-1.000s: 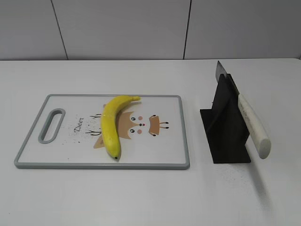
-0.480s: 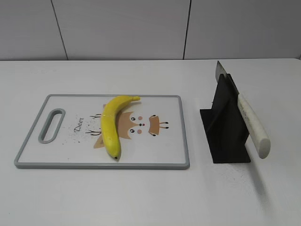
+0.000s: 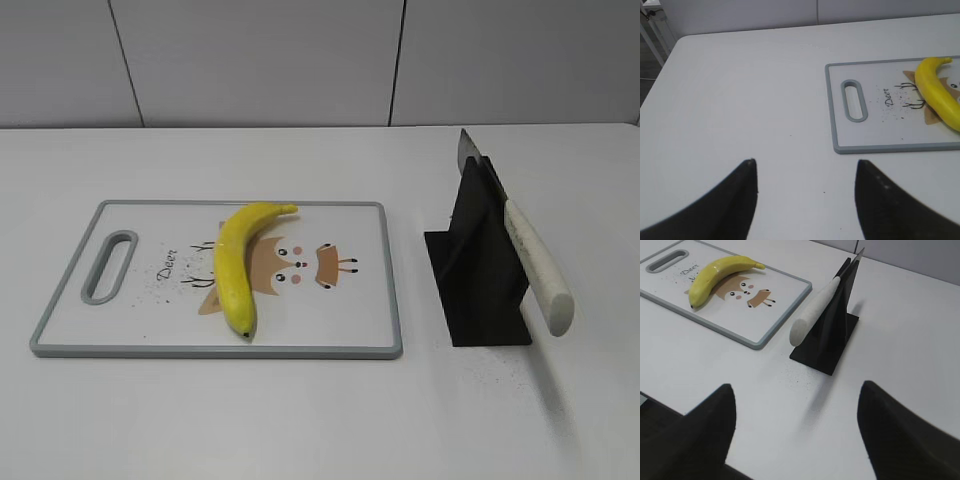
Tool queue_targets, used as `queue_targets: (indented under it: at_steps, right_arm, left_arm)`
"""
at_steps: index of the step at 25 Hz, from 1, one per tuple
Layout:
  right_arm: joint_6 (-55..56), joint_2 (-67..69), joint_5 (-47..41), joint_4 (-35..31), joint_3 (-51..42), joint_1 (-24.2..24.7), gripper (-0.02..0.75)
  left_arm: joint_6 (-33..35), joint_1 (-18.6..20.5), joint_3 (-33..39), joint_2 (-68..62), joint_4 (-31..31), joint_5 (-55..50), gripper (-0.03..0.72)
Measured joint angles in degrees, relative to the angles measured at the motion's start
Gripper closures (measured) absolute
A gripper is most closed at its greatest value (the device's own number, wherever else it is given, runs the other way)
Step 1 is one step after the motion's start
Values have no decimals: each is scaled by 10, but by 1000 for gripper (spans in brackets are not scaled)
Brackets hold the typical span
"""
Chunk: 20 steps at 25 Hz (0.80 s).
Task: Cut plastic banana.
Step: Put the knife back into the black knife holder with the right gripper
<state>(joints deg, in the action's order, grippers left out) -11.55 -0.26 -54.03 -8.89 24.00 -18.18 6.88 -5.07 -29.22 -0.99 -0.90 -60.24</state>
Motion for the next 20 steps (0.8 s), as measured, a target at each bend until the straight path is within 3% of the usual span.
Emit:
queue_targets:
  at_steps: [9,20]
  right_arm:
    - [0,0,0,-13,0,10,146]
    - [0,0,-1,-13,0,137,147]
  left_arm:
    - [0,0,0,0,0,0,101]
    - [-6,0,0,0,0,0,109]
